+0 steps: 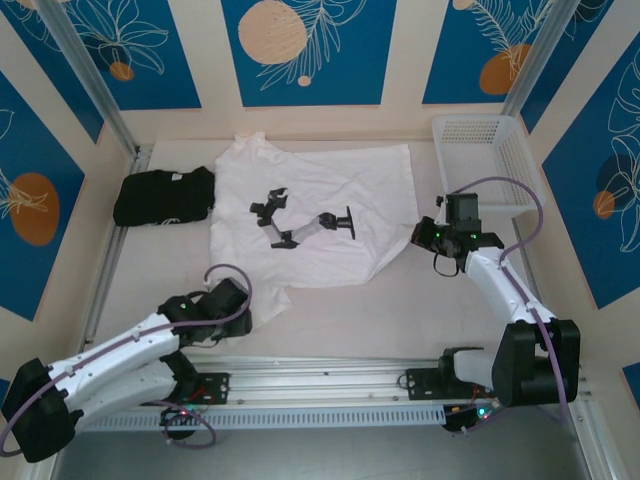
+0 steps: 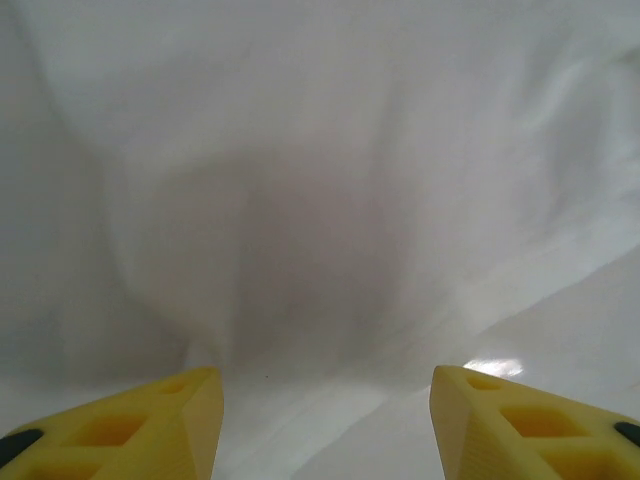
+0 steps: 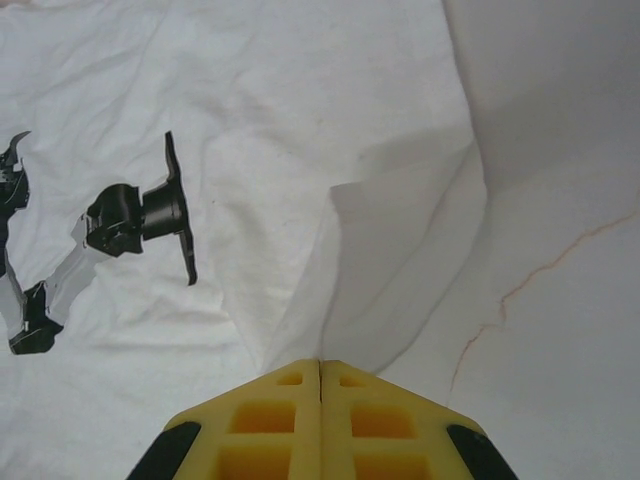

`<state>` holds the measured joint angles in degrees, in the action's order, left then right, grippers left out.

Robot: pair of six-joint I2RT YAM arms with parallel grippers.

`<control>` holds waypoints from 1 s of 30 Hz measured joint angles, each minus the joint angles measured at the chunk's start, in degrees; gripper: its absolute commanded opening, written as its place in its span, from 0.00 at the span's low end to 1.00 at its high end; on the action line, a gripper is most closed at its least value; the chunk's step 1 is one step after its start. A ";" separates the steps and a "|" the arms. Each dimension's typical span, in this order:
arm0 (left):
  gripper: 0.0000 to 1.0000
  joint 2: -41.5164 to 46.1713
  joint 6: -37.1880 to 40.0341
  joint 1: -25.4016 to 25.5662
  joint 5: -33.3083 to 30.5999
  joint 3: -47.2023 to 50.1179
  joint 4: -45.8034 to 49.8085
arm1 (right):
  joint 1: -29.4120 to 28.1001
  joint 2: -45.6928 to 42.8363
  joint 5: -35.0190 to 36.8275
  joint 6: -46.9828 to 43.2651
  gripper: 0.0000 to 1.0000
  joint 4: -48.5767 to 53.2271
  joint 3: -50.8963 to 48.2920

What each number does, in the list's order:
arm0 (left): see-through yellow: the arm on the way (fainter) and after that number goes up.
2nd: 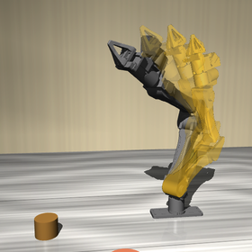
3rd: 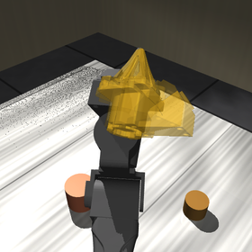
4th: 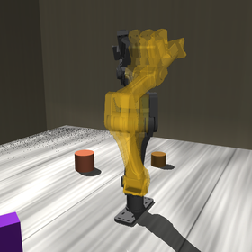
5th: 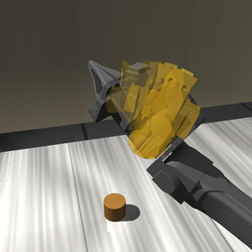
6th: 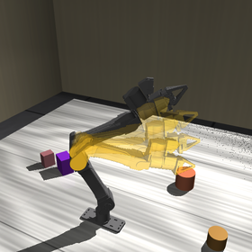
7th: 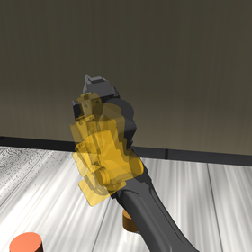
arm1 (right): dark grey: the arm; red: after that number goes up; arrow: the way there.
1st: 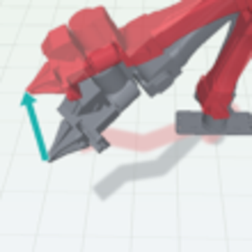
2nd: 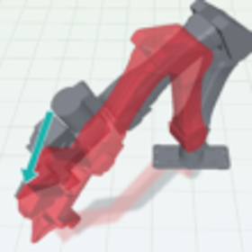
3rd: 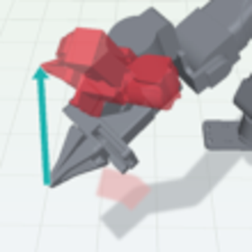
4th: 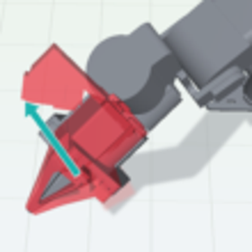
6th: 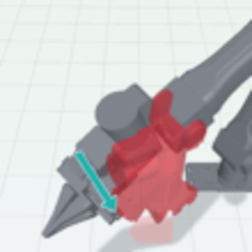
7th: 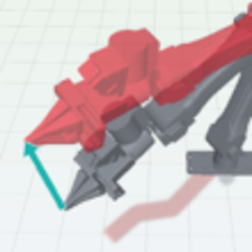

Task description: Fold the inside-out t-shirt

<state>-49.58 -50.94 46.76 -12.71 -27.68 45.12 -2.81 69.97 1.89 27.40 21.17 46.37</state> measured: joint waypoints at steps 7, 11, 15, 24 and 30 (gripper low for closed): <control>0.47 -2.62 -2.80 0.42 0.22 1.57 2.45 | -0.24 0.00 -0.87 0.00 0.00 -0.66 0.00; 0.31 -6.05 -2.62 0.46 1.40 3.34 -0.98 | -0.24 0.00 -0.87 0.00 0.00 -0.63 0.00; 0.04 -7.61 -2.16 0.59 1.57 3.50 -2.84 | -0.24 0.00 -0.85 -0.15 0.00 -0.61 0.00; 0.00 2.89 2.89 0.22 -5.55 -2.14 -1.97 | 0.72 -1.95 -0.42 0.28 0.00 -0.90 0.02; 0.00 8.94 16.57 -0.39 -17.18 -20.52 -6.40 | 4.02 -6.14 -0.28 1.27 0.00 -0.42 5.29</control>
<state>-40.64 -34.37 46.37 -29.89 -48.21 38.72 1.21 63.83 1.61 28.67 20.75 51.66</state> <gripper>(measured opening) 0.039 0.042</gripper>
